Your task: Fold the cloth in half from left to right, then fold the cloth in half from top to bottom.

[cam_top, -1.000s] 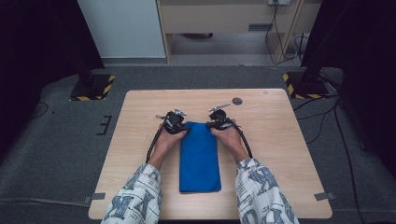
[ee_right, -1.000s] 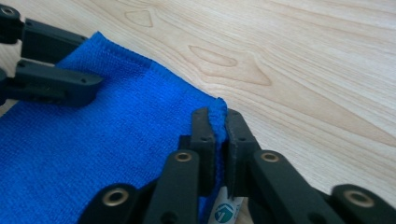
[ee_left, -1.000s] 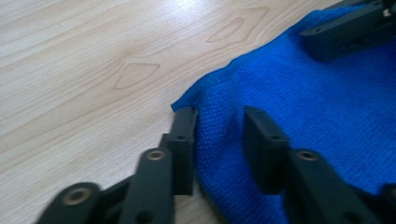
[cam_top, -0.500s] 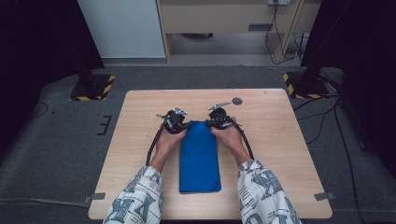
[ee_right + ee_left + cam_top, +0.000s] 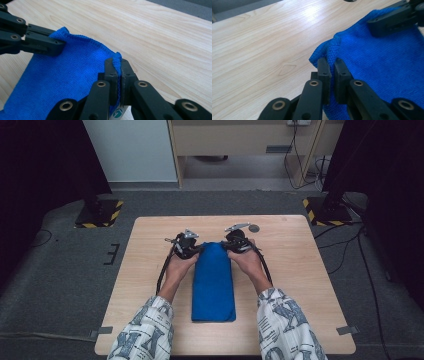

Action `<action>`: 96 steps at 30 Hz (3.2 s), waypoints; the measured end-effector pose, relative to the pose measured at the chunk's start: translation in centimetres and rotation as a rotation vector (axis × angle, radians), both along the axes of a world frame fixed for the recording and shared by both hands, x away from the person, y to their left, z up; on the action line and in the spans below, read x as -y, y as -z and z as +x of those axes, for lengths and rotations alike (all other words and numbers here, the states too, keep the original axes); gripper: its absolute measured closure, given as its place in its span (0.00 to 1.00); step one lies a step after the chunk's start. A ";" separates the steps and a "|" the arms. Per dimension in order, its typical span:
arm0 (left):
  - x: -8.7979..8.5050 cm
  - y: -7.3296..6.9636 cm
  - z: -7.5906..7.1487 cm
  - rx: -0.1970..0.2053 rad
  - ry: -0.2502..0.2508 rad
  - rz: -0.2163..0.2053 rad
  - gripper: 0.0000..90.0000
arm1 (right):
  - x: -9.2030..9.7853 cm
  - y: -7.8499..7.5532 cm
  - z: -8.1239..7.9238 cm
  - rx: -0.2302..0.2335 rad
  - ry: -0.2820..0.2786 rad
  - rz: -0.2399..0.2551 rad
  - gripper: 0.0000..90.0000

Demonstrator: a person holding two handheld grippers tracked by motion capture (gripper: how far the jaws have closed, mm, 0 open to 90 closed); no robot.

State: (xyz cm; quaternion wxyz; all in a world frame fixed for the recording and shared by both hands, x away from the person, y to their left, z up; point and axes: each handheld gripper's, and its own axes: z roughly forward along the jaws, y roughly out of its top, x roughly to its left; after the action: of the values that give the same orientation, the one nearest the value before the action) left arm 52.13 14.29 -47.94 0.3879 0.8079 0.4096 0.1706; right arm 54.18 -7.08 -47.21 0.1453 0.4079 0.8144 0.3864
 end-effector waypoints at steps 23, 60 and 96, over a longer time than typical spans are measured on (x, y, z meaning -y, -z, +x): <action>0.3 -3.0 0.6 0.065 0.003 -0.032 0.95 | 0.7 -2.8 0.7 0.056 0.001 0.039 0.97; 0.8 -4.6 1.2 0.116 0.019 -0.042 0.95 | 2.2 -4.0 0.4 0.110 0.005 0.037 0.97; 0.2 -4.3 -3.8 0.129 0.080 -0.031 0.95 | 2.5 -3.5 -4.4 0.141 -0.063 0.033 0.97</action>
State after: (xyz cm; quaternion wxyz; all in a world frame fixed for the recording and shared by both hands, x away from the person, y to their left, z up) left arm 48.28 14.12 -43.62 0.4325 0.8048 0.3537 0.2003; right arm 49.77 -9.59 -43.74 0.1836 0.3563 0.8081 0.4317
